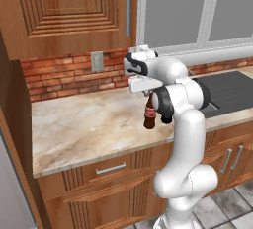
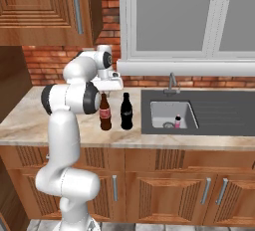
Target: Place the large bottle from the dining counter next to the other large bottle outside the sink, and place the small bottle from the dining counter next to the other small bottle inside the sink.
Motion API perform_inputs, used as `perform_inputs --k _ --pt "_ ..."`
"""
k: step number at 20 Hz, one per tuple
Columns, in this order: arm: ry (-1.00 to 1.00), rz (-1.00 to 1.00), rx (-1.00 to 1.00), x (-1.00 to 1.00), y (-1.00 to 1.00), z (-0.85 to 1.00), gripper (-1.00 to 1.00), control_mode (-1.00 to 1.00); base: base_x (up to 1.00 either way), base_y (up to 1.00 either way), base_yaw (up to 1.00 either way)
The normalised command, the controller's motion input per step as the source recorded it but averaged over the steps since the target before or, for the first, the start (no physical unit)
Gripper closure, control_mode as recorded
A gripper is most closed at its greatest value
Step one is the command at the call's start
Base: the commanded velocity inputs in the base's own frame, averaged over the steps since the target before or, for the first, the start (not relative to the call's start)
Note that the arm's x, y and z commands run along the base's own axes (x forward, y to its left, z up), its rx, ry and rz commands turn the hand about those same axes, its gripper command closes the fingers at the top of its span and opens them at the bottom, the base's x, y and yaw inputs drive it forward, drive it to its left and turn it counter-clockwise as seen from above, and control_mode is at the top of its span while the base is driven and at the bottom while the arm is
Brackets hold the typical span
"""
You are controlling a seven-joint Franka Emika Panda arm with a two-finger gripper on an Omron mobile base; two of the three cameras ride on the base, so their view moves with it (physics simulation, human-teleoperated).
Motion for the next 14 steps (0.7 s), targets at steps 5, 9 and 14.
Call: perform_inputs --k 5,9,14 --pt "0.0 0.0 0.0 0.0 0.0 0.0 1.0 -1.0 0.0 0.0 0.0" --pt "0.0 0.0 0.0 0.0 0.0 0.0 -1.0 -1.0 0.0 0.0 0.0" --pt "0.0 0.0 0.0 0.0 0.0 0.0 -1.0 -1.0 0.0 0.0 0.0"
